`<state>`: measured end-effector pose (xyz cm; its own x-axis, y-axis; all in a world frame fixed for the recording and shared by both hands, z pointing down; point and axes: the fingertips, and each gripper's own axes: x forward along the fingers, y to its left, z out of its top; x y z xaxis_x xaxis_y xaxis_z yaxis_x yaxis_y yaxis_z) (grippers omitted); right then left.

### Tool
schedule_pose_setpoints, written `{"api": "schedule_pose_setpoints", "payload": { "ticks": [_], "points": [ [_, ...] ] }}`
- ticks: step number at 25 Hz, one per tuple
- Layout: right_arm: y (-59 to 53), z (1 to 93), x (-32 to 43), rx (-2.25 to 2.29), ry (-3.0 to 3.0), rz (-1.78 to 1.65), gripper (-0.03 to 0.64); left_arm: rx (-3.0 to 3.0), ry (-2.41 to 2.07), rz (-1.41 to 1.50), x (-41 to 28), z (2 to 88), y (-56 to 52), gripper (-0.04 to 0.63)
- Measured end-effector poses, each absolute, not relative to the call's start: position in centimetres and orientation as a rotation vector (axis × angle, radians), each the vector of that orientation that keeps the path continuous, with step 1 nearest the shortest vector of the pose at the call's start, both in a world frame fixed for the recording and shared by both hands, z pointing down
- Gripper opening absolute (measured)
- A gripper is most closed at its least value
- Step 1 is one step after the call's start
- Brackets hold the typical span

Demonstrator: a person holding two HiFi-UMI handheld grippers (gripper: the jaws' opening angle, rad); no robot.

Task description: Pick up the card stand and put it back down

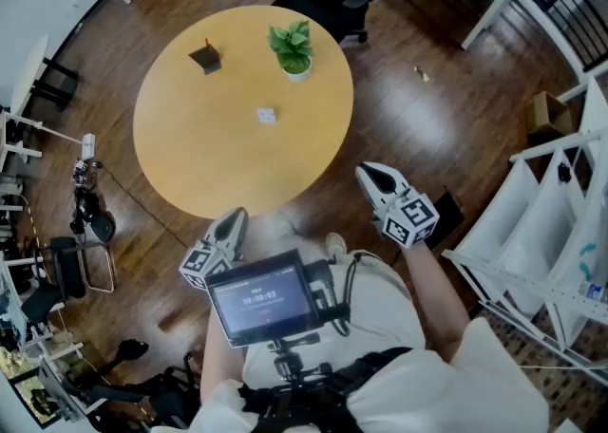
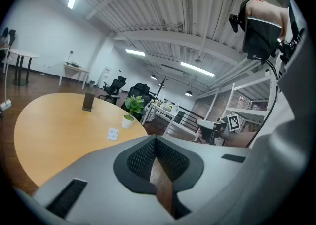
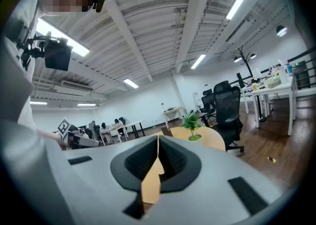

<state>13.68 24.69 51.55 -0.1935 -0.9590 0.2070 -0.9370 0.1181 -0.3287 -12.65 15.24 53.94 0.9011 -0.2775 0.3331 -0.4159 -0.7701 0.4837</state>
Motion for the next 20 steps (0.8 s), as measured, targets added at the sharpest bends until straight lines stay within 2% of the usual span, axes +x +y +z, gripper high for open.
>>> {"api": "schedule_pose_setpoints", "payload": {
  "ticks": [9,20],
  "points": [
    [17.1,51.6,11.4,-2.006,2.297,-0.604,0.014,2.498,-0.402,0.348,-14.8,55.5,7.5,0.000],
    [11.7,51.3,8.9,-2.108,2.239,-0.611,0.014,2.538,-0.240,0.349,-13.4,54.2,-0.9,0.000]
  ]
}}
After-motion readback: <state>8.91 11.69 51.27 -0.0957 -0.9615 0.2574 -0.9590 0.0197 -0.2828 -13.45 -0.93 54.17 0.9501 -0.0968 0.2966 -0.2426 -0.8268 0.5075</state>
